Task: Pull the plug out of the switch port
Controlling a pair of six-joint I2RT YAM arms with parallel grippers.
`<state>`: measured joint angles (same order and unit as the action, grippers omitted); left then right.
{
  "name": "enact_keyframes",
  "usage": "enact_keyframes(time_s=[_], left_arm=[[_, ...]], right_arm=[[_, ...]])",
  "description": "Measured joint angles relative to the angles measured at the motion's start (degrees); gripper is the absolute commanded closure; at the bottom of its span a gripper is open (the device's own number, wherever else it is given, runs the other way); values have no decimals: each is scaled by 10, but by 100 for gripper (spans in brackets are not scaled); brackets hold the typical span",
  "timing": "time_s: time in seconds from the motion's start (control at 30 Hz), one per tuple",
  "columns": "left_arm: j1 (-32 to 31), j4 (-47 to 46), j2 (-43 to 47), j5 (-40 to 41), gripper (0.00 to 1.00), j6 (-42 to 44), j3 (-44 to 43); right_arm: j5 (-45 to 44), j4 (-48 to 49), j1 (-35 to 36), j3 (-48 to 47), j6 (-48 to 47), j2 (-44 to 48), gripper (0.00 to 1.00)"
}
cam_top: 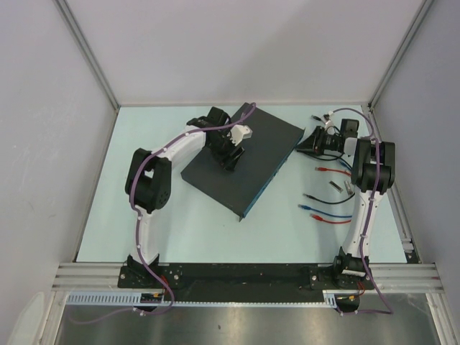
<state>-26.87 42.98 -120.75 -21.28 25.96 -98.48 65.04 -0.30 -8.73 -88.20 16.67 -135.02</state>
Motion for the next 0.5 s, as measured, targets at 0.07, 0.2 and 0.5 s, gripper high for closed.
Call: enact_keyframes(time_s=[0.07, 0.2, 0.5], left_arm=[[0, 1, 0, 0, 27, -1, -1], [0, 2, -1, 0, 27, -3, -2], [0, 2, -2, 0, 27, -4, -2]], right_arm=[[0, -2, 0, -3, 2, -1, 64], [3, 2, 2, -3, 16, -3, 64], [14, 33, 1, -3, 54, -10, 56]])
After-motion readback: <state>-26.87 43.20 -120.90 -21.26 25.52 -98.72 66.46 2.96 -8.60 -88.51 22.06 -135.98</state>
